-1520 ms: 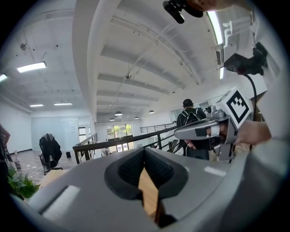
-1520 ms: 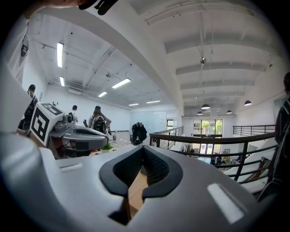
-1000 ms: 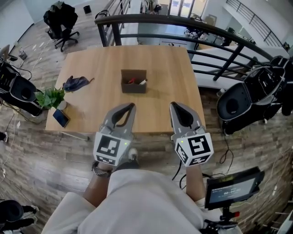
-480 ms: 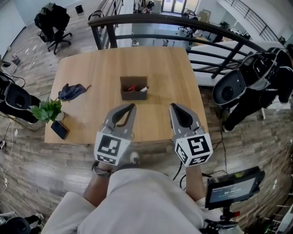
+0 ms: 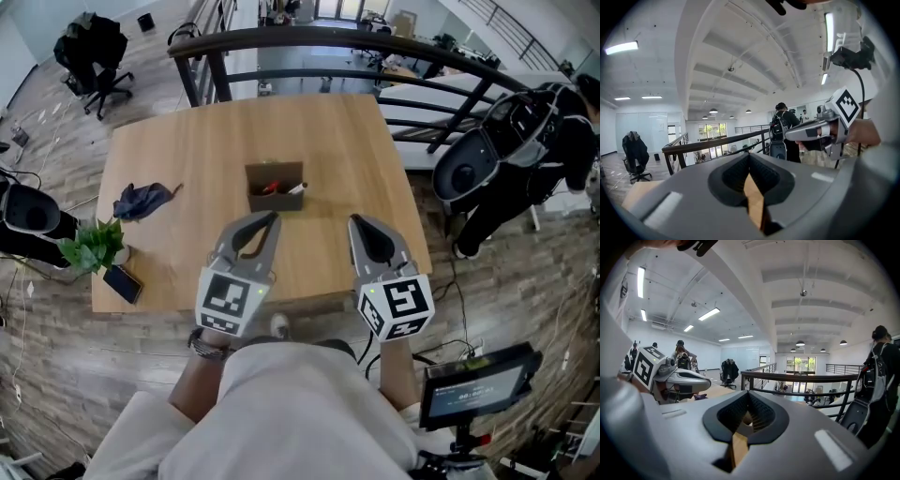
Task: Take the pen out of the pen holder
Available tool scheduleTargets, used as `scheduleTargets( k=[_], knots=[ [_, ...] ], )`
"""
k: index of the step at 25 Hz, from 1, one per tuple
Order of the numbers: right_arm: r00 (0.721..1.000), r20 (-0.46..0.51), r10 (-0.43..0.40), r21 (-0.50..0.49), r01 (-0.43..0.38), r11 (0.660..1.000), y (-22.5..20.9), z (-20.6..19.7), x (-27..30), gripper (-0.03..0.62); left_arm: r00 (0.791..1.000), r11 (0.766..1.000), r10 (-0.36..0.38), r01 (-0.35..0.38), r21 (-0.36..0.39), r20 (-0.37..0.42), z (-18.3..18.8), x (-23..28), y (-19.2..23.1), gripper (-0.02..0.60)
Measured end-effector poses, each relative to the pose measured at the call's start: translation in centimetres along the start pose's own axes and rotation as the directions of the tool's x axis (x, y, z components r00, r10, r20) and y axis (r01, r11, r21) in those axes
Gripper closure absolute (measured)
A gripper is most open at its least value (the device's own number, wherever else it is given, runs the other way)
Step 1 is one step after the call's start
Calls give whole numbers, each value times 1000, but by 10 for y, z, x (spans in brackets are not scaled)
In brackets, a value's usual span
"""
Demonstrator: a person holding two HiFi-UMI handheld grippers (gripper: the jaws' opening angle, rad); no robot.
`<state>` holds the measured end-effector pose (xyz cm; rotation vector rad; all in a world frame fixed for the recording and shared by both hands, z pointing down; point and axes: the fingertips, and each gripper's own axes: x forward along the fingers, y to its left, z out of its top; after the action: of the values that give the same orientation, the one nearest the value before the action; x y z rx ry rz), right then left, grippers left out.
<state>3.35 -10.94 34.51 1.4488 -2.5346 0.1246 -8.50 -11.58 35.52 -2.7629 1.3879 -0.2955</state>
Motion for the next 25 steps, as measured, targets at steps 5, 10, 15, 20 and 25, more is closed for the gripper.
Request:
scheduleTargets(
  k=[5, 10, 15, 20, 25],
  knots=[
    [999, -30, -17, 4, 17, 1000, 4, -9, 3, 591, 1000, 1000, -27, 27, 2, -4, -8, 9, 5, 581],
    [998, -56, -35, 26, 36, 999, 2, -18, 4, 591, 999, 999, -49, 49, 3, -10, -13, 17, 5, 581],
    [998, -55, -29, 23, 30, 999, 3, -16, 9, 591, 998, 999, -49, 49, 8, -28, -19, 22, 9, 581],
    [998, -62, -19, 36, 21, 999, -1, -19, 15, 591, 998, 999, -38, 40, 25, -55, -24, 29, 12, 581],
    [998, -66, -2, 43, 5, 999, -13, -22, 29, 591, 995, 997, -36, 42, 60, -89, -28, 45, 15, 580]
  ],
)
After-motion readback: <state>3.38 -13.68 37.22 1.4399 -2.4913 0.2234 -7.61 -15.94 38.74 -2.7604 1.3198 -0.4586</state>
